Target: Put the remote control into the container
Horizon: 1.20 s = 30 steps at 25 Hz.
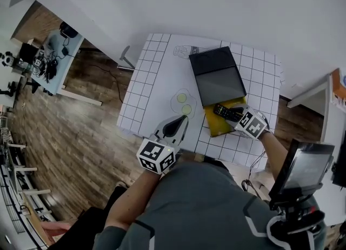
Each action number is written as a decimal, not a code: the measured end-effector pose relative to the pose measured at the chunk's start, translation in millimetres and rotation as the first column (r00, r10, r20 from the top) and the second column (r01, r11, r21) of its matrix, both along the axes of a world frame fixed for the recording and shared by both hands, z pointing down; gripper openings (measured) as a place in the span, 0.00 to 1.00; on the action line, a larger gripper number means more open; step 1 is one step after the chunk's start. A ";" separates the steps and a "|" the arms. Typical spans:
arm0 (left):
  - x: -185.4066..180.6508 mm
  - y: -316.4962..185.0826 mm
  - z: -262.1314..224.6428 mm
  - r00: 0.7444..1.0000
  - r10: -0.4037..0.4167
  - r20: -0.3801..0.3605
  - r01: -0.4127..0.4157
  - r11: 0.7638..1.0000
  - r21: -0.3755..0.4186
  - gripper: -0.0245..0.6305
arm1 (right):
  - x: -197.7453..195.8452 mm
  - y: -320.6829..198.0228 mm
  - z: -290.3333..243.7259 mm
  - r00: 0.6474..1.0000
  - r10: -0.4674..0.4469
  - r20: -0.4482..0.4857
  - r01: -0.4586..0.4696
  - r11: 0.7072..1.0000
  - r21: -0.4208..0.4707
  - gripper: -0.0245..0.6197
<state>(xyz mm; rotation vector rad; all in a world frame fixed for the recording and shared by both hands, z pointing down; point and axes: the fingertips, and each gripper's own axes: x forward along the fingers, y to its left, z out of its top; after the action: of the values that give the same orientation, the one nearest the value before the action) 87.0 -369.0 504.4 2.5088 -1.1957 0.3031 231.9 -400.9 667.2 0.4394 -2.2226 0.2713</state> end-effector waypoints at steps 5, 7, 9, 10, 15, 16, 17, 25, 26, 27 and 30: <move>-3.9 -1.2 -0.9 1.000 -0.013 0.005 0.013 1.000 0.000 0.05 | -0.4 -0.3 8.1 0.998 -0.035 -0.046 0.033 0.998 -0.058 0.35; -3.5 -1.5 -0.7 1.000 -0.012 0.004 0.012 1.000 -0.002 0.05 | -1.4 1.4 13.4 0.996 -0.049 -0.078 0.042 0.995 -0.086 0.35; -2.1 -1.5 -0.7 1.000 -0.009 0.001 0.009 1.000 -0.002 0.05 | -1.5 1.1 18.5 0.992 -0.051 -0.118 0.038 0.994 -0.105 0.35; -1.6 -1.3 -0.7 1.000 -0.007 0.000 0.007 1.000 -0.001 0.05 | -1.3 0.5 19.9 0.990 -0.046 -0.136 0.031 0.993 -0.113 0.35; -3.5 -0.4 -0.5 1.000 -0.005 -0.004 0.005 1.000 0.001 0.05 | -3.8 -3.0 26.8 0.979 -0.040 -0.202 0.017 0.993 -0.115 0.35; -4.1 -0.5 -0.8 1.000 -0.005 -0.004 0.005 1.000 0.002 0.05 | -4.4 -1.9 29.4 0.973 -0.049 -0.225 0.022 0.992 -0.120 0.35; -4.5 -0.6 -1.3 1.000 -0.005 -0.005 0.005 1.000 0.003 0.05 | -4.4 -0.3 32.2 0.967 -0.057 -0.248 0.026 0.991 -0.128 0.35; -10.3 0.8 -5.7 1.000 -0.007 -0.005 0.007 1.000 0.016 0.05 | -9.4 -0.2 38.3 0.958 -0.027 -0.284 -0.023 0.985 -0.171 0.35; -11.0 1.2 -6.7 1.000 -0.006 -0.005 0.006 1.000 0.019 0.05 | -12.9 -1.7 37.2 0.963 -0.027 -0.267 -0.019 0.986 -0.169 0.35; -11.6 1.6 -7.7 1.000 -0.004 -0.004 0.004 1.000 0.022 0.05 | -14.4 -2.1 36.2 0.965 -0.026 -0.259 -0.019 0.986 -0.168 0.35; -13.7 2.3 -9.0 1.000 -0.001 -0.003 0.001 1.000 0.024 0.05 | -14.1 -2.9 35.5 0.964 -0.017 -0.265 -0.026 0.987 -0.157 0.35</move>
<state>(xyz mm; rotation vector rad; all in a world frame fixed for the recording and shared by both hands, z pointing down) 73.3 -366.7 495.5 2.5280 -1.2058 0.2862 217.7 -403.8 702.7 0.3708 -1.9219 0.3680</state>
